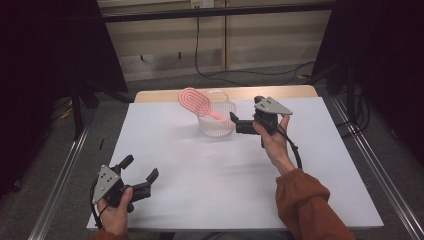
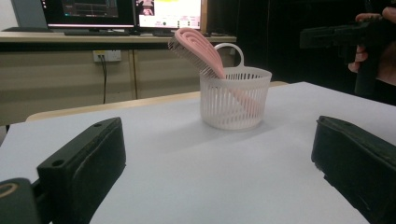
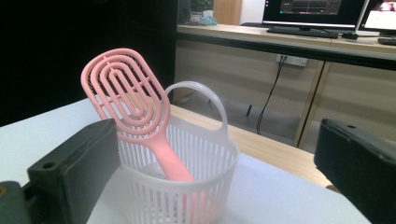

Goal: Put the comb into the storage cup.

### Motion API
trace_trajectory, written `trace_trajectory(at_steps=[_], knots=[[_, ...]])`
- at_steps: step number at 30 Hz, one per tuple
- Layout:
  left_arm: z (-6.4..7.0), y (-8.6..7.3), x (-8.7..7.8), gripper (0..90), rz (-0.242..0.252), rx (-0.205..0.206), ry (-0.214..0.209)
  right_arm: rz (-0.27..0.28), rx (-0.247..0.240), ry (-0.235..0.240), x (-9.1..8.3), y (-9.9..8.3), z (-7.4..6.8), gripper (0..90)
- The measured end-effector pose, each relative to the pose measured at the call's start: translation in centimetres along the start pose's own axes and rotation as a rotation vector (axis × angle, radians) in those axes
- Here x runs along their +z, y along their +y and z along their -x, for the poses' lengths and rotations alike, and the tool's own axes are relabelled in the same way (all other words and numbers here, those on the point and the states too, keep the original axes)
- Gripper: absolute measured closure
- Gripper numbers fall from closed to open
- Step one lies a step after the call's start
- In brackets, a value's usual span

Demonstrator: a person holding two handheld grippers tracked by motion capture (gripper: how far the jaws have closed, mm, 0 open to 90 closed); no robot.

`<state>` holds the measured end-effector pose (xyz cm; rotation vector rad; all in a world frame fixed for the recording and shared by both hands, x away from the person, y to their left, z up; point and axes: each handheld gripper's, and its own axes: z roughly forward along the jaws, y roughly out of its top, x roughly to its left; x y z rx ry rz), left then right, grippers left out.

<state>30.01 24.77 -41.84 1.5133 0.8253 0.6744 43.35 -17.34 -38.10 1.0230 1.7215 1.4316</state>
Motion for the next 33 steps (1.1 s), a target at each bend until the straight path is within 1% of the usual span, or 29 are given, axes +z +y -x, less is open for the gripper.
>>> trace_trajectory(at_steps=[1, 5, 6, 7, 8, 12, 14, 16, 18, 19, 21, 23, 25, 26, 30, 32, 33], knots=[[0.0, 0.0, 0.0, 3.0, 0.0, 0.001, -0.001, 0.001, 0.006, 0.002, -0.2, -0.1, 0.1, 0.0], [-0.1, 0.0, -0.1, 3.0, 0.001, -0.005, -0.002, 0.004, -0.01, -0.016, -0.9, -0.3, 0.2, 0.0], [-0.1, 0.0, -0.1, 3.0, 0.002, -0.005, -0.002, 0.004, -0.023, -0.022, -1.2, -0.4, 0.2, 0.2], [-0.1, 0.0, -0.1, 3.0, 0.003, -0.005, -0.001, 0.016, -0.041, -0.034, -1.5, -0.4, 0.3, 0.2], [0.0, 0.0, -0.2, 3.0, 0.003, -0.005, -0.001, 0.025, -0.048, -0.049, -1.7, -0.5, 0.3, 0.0], [0.0, -0.1, -0.2, 3.0, 0.002, -0.005, 0.005, 0.016, -0.018, -0.043, -2.4, -0.5, 0.7, 0.0], [0.0, -0.1, -0.2, 3.0, 0.002, -0.005, 0.008, 0.021, -0.022, -0.052, -2.8, -0.6, 0.8, 0.0], [0.0, -0.1, -0.2, 3.0, 0.003, -0.004, 0.01, 0.022, -0.01, -0.048, -3.3, -0.8, 1.0, 0.0], [0.1, -0.1, -0.1, 3.1, 0.005, -0.004, 0.011, 0.026, -0.011, -0.055, -3.7, -0.8, 1.1, 0.0], [0.1, -0.1, -0.2, 3.1, 0.003, 0.003, 0.011, 0.032, -0.005, -0.057, -3.9, -0.8, 1.1, 0.0], [0.1, -0.1, -0.2, 3.1, 0.015, 0.001, 0.007, 0.035, 0.0, -0.052, -4.3, -0.9, 1.1, 0.0], [0.1, -0.1, -0.2, 3.0, 0.012, 0.014, 0.011, 0.034, -0.011, -0.053, -4.8, -1.0, 0.9, 0.0], [0.2, -0.1, -0.1, 3.0, 0.014, 0.006, 0.01, 0.036, -0.017, -0.048, -5.3, -1.2, 0.8, 0.0], [0.1, -0.1, -0.1, 3.0, 0.013, -0.004, 0.007, 0.034, -0.02, -0.052, -5.5, -1.2, 0.8, 0.0], [0.1, -0.1, -0.2, 2.8, 0.006, 0.0, 0.012, 0.036, -0.028, -0.06, -6.4, -1.7, 0.8, 0.0], [0.1, -0.1, -0.1, 2.8, 0.004, -0.001, 0.015, 0.018, -0.024, -0.049, -6.7, -1.9, 0.8, 0.0], [0.1, -0.1, -0.1, 2.8, 0.005, -0.002, 0.015, 0.01, -0.029, -0.053, -6.8, -2.0, 0.8, 0.0]])
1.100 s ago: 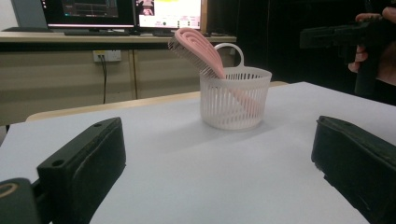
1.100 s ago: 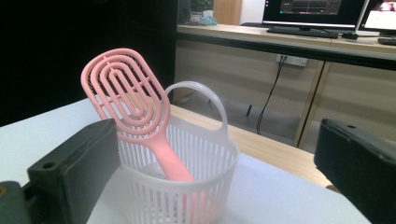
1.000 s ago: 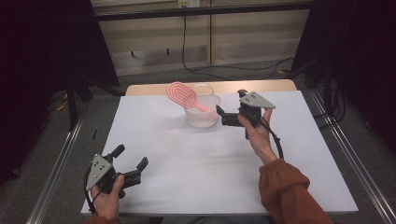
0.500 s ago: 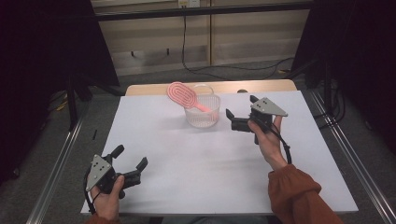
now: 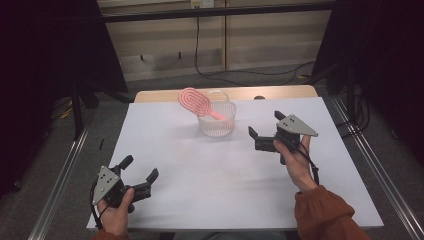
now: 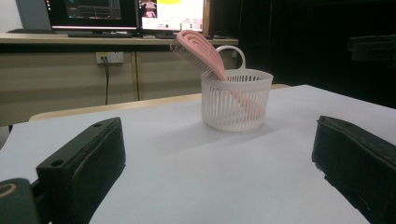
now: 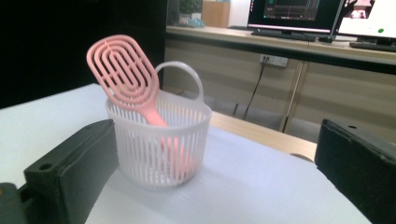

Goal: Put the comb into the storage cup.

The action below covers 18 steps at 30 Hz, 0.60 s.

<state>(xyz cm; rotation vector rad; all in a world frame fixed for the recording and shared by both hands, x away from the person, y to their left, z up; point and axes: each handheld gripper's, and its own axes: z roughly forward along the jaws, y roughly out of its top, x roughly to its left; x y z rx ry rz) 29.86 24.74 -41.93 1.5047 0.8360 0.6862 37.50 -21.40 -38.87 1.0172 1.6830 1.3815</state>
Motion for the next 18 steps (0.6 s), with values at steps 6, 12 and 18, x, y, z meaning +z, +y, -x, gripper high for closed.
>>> trace_trajectory(at_steps=[6, 12, 18], knots=[[-0.1, -0.1, 0.0, 2.8, -0.002, -0.011, 0.004, 0.001, -0.007, -0.003, -1.1, -0.7, 0.0, 0.0], [-0.1, 0.0, -0.2, 2.8, -0.002, -0.007, -0.001, 0.009, -0.006, -0.019, -2.4, -1.1, 0.3, 0.0], [0.1, 0.0, -0.1, 2.8, 0.004, -0.016, -0.002, 0.017, -0.001, -0.034, -3.8, -1.4, 0.9, 0.0]])
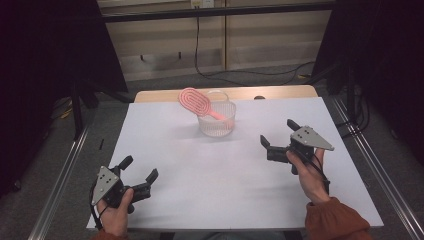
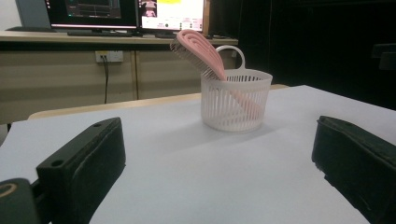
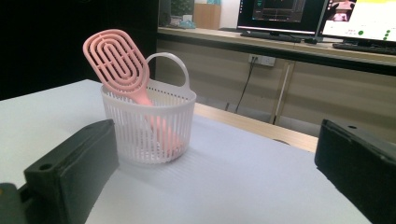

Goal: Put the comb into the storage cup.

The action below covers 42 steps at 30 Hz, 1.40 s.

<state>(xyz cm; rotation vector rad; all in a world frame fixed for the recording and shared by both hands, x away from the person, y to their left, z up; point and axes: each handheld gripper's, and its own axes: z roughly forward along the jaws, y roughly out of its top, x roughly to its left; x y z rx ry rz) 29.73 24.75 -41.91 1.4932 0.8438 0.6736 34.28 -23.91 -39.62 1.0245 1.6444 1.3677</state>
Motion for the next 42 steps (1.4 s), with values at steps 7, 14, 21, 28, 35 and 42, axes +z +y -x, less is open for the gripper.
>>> trace_trajectory(at_steps=[7, 14, 21, 28, 35, 42], knots=[[-0.1, 0.0, -0.1, 2.8, -0.007, 0.007, 0.003, 0.006, 0.006, -0.022, -1.2, -0.3, 0.6, 0.0], [0.0, 0.1, -0.2, 3.3, 0.0, 0.005, 0.005, 0.018, 0.018, -0.042, -2.4, -0.4, 0.9, 0.0], [-0.1, 0.1, -0.3, 3.2, -0.001, 0.008, 0.019, 0.015, 0.025, -0.047, -3.3, -0.7, 0.8, 0.0], [-0.1, 0.1, -0.3, 3.2, 0.0, 0.007, 0.021, 0.008, 0.029, -0.054, -4.4, -1.4, 1.0, 0.0], [-0.1, 0.1, -0.5, 3.2, -0.001, 0.008, 0.029, 0.022, 0.033, -0.067, -5.5, -1.3, 1.2, 0.0], [0.0, 0.2, -0.6, 3.2, 0.001, 0.01, 0.032, 0.016, 0.041, -0.085, -6.7, -1.8, 1.6, 0.0]])
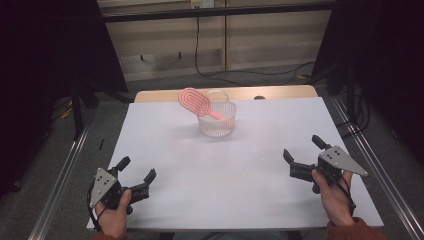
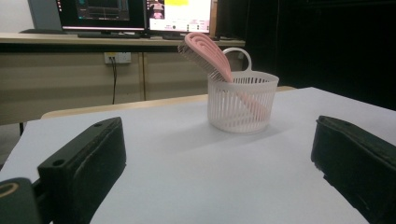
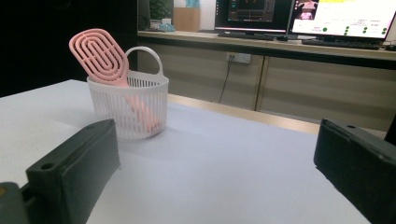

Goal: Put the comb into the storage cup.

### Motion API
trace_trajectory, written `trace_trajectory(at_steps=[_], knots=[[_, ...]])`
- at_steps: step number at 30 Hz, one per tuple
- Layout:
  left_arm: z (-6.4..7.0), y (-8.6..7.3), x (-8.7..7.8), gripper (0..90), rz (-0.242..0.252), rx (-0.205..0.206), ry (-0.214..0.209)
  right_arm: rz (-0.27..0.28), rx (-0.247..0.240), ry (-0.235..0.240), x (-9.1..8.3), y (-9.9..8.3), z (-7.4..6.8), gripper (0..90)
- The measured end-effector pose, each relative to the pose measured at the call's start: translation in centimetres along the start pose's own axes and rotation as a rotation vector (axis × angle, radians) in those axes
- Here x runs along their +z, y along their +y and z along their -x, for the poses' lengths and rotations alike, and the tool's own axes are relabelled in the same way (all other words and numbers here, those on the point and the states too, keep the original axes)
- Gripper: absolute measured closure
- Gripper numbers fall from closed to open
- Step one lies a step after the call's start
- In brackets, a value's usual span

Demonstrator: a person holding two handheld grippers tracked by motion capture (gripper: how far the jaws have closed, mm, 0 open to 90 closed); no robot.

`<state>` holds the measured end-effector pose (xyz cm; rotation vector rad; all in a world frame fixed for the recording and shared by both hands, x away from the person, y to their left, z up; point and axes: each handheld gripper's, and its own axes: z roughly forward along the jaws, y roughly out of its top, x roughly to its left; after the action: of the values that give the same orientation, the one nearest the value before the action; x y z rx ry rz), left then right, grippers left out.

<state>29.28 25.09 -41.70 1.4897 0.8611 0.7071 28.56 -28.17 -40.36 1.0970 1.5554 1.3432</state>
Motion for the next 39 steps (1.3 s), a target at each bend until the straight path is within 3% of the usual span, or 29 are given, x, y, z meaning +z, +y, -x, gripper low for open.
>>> trace_trajectory(at_steps=[17, 33, 39], knots=[[0.2, 0.0, -0.3, 3.2, 0.002, 0.004, 0.005, 0.014, 0.002, -0.073, -2.9, -0.9, 1.1, 0.0], [0.1, -0.1, -0.5, 3.2, -0.012, 0.007, 0.016, -0.02, -0.003, -0.122, -5.5, -3.0, 1.7, 0.0], [0.1, -0.1, -0.3, 3.2, -0.012, 0.004, 0.015, -0.006, -0.005, -0.152, -5.6, -3.3, 1.9, 0.0]])
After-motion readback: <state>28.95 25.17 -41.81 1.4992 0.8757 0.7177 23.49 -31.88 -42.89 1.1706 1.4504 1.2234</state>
